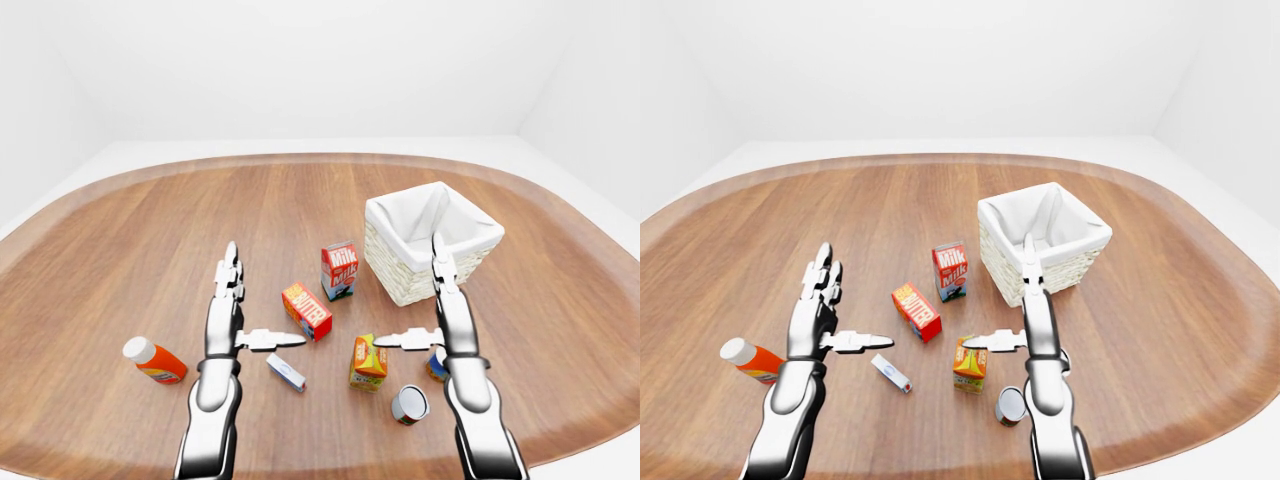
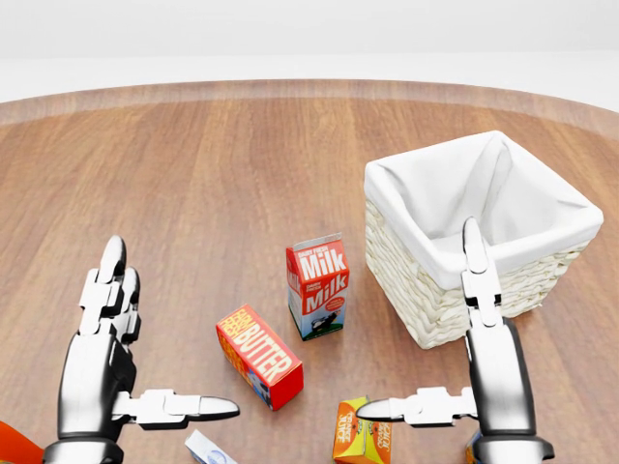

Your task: Pick up the alphabet soup and the tomato sauce, and put them in the basket.

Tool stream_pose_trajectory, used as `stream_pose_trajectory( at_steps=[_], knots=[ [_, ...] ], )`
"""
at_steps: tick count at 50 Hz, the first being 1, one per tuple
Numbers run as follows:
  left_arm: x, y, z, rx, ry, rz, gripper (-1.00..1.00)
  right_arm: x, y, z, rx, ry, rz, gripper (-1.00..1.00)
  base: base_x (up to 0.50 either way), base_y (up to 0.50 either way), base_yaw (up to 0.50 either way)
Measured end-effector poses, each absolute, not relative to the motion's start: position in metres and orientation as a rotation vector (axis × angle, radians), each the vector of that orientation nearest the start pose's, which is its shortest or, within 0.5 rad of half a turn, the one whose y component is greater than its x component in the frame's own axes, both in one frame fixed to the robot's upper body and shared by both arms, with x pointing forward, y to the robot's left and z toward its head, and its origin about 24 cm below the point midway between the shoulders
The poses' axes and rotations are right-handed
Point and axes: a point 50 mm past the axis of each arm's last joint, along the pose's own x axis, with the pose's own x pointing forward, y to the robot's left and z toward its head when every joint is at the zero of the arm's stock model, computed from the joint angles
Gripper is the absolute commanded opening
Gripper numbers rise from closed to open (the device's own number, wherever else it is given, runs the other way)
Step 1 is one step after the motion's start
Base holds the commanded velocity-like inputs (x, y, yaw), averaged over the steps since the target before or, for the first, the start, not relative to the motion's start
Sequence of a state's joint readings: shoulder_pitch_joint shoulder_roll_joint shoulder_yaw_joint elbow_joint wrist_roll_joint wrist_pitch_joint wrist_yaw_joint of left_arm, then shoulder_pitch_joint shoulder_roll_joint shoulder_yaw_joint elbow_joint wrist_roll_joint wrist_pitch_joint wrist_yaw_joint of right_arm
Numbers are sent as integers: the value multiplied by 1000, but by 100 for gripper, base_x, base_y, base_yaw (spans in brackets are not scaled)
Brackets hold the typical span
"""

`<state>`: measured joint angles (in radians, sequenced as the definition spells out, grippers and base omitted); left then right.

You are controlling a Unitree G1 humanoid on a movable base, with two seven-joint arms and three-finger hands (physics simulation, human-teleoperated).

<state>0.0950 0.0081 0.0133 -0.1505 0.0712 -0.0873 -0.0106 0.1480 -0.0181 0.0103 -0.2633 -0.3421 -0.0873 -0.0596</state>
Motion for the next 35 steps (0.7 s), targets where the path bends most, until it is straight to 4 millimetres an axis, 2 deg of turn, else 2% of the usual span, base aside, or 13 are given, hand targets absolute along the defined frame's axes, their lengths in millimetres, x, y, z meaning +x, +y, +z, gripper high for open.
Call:
stream_pose_trajectory(
  at_steps=[15, 35],
  knots=[
    [235, 158, 61, 91, -135, 25, 100, 215, -157, 93, -617, -241, -72, 100, 0, 0, 0],
    [235, 157, 60, 99, -132, 24, 100, 215, -159, 93, -932, -163, -42, 100, 0, 0, 0]
  ],
)
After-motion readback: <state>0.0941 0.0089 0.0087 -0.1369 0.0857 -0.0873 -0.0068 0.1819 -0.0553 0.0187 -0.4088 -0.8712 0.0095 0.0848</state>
